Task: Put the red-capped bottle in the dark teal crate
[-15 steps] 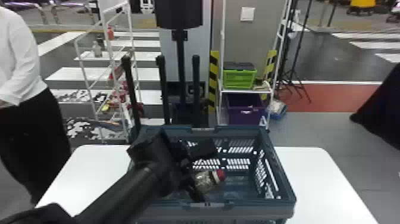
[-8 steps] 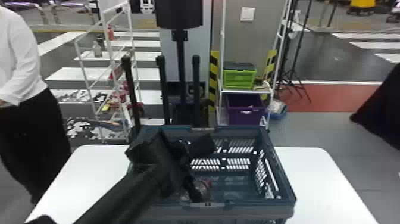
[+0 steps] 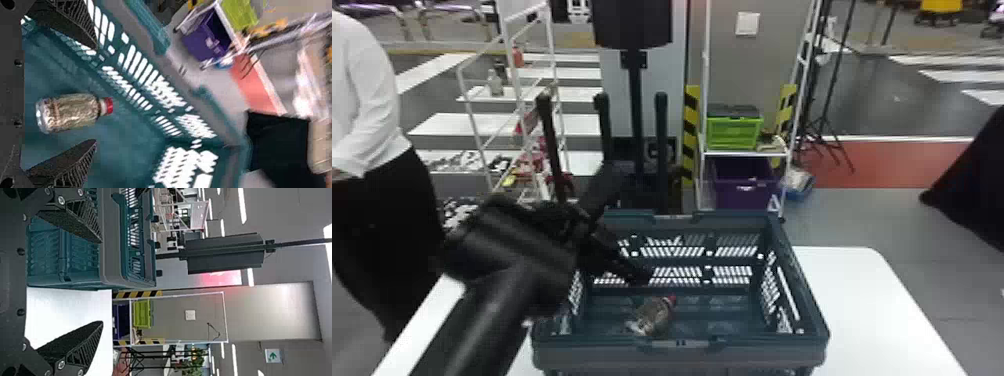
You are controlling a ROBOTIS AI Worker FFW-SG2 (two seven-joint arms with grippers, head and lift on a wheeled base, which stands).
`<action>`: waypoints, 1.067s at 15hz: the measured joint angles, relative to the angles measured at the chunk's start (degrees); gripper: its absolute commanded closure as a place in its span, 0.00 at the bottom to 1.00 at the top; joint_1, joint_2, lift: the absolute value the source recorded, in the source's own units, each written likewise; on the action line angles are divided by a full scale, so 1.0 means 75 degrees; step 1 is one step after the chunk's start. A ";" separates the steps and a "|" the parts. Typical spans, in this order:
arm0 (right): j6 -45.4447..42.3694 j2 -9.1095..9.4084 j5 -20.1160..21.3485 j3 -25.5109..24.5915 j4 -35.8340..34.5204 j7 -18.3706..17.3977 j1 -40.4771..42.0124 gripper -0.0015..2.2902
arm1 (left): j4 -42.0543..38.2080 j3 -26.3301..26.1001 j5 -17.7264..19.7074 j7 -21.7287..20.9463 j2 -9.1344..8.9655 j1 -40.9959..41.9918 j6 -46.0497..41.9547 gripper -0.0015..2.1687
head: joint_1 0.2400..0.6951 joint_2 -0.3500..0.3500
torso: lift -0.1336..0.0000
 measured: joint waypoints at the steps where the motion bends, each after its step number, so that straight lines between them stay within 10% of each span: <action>1: -0.0002 0.0000 -0.0005 -0.0009 -0.0008 0.0000 0.0003 0.07 | -0.0653 0.0457 0.0355 0.0223 0.0024 0.0417 0.0068 0.01 | 0.57 0.50 | 1.00; 9: 0.0008 -0.0089 -0.0065 -0.0019 0.0003 0.0000 -0.0052 0.07 | -0.5929 0.2995 0.2433 0.4083 -0.0054 0.5588 -0.0439 0.01 | 0.57 0.50 | 1.00; 16: 0.0038 -0.0198 -0.0039 0.0044 -0.0030 0.0000 -0.0101 0.07 | -0.5079 0.2207 0.2769 0.7259 -0.0474 0.9452 -0.7141 0.01 | 0.57 0.50 | 1.00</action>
